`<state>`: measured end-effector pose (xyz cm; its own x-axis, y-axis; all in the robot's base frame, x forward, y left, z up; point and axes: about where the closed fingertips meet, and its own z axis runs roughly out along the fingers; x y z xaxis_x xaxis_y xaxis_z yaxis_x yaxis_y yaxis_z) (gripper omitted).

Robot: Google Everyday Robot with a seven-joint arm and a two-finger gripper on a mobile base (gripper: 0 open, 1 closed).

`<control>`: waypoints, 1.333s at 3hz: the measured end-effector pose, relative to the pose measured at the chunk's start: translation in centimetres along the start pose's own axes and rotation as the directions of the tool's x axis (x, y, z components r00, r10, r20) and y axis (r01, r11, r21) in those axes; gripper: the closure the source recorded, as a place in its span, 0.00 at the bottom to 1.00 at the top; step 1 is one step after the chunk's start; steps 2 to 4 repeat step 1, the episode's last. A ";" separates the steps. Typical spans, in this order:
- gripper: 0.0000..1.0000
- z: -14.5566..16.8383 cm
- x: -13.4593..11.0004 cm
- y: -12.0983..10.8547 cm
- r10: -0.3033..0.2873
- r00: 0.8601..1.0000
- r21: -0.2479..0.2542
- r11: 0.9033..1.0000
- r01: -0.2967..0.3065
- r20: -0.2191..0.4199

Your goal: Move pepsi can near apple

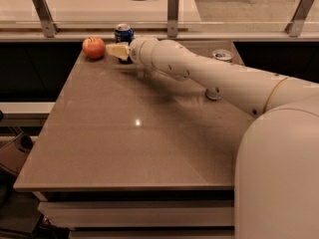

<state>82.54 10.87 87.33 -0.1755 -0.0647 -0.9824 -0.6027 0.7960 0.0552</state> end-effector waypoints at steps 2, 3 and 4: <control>0.00 0.0 0.0 0.0 0.000 1.000 0.000 1.000 0.000 0.000; 0.00 0.0 0.0 0.0 0.000 1.000 0.000 1.000 0.000 0.000; 0.00 0.0 0.0 0.0 0.000 1.000 0.000 1.000 0.000 0.000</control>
Offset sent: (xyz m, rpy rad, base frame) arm 0.0000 0.0000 0.0000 0.0000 0.0000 0.0000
